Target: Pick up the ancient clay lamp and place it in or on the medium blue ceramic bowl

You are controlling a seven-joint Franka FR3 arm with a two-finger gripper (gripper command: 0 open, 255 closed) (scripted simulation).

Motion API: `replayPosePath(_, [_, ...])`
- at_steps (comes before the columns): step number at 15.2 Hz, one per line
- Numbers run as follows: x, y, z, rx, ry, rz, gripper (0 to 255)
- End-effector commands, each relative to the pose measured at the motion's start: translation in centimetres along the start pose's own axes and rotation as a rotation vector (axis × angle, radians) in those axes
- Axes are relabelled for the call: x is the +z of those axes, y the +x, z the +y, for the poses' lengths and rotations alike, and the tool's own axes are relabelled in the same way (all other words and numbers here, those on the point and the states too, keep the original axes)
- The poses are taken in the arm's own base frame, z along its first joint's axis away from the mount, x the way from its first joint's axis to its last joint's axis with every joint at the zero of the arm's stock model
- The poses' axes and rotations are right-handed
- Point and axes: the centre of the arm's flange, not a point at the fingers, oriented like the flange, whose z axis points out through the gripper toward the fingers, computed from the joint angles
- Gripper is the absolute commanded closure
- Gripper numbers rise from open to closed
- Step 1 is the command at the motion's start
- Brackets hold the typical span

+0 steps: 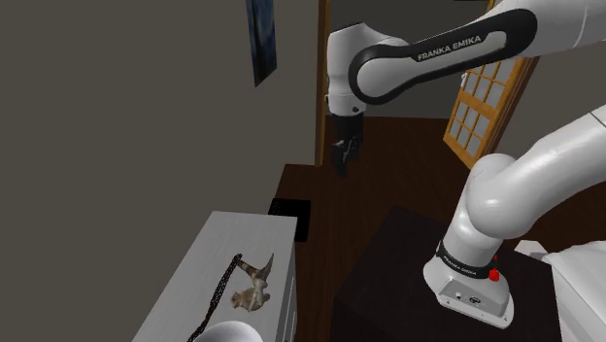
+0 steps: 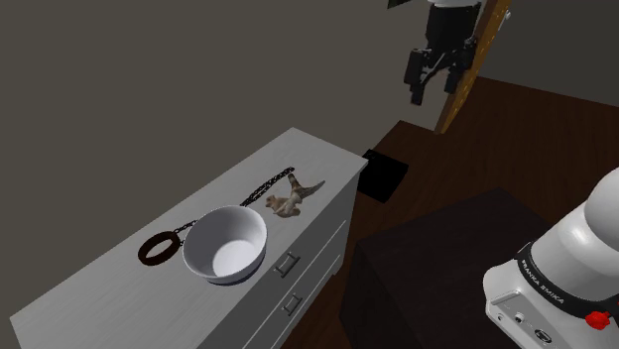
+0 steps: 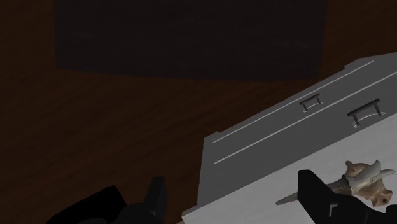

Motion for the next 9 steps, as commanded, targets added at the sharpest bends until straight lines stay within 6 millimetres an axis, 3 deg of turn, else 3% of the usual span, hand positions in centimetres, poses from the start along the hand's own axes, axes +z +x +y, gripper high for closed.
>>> replayPosePath(1, [1.7,1.0,-1.8,-0.002,-0.001,0.001,0])
replayPosePath(9, [8.0,5.6,-9.0,-0.015,-0.006,-0.004,0])
